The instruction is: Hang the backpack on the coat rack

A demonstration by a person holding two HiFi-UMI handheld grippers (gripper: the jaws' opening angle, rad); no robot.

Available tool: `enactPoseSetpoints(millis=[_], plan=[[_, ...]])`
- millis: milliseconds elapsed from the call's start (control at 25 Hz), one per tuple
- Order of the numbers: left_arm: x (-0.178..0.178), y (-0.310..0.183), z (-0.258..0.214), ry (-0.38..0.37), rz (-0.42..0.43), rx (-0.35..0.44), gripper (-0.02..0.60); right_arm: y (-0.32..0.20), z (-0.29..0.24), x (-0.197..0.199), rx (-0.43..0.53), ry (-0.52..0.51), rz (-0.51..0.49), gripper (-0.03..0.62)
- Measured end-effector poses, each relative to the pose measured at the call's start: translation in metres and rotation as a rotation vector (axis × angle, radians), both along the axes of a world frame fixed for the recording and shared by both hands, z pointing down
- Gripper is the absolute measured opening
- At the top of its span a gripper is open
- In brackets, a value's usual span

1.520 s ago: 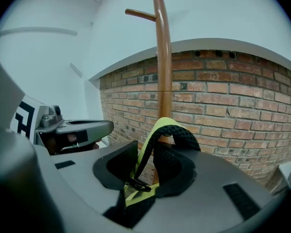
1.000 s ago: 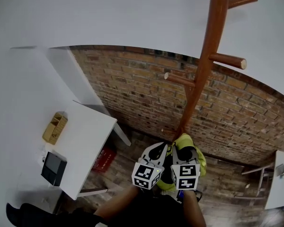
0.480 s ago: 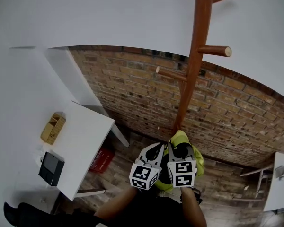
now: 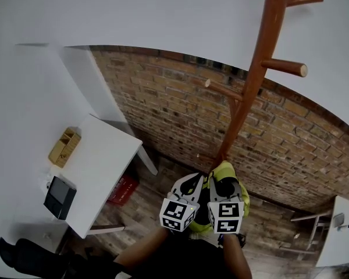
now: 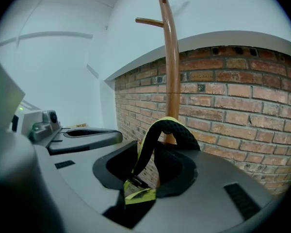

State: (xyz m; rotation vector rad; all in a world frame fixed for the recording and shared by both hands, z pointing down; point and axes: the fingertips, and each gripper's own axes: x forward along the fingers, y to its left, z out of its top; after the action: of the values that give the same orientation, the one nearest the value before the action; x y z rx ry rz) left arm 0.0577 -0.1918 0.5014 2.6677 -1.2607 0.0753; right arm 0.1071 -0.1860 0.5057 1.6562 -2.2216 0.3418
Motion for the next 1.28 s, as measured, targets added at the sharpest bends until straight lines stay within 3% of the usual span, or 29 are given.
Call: enactPoseSetpoints(millis=[680, 1280], plan=[[0.001, 0.006, 0.000, 0.007, 0.021, 0.006, 0.006, 0.017, 0.007, 0.002, 0.010, -0.012, 0.035, 0.109], [0.007, 0.026, 0.005, -0.004, 0.023, -0.009, 0.006, 0.049, 0.011, 0.028, 0.048, -0.050, 0.092, 0.086]])
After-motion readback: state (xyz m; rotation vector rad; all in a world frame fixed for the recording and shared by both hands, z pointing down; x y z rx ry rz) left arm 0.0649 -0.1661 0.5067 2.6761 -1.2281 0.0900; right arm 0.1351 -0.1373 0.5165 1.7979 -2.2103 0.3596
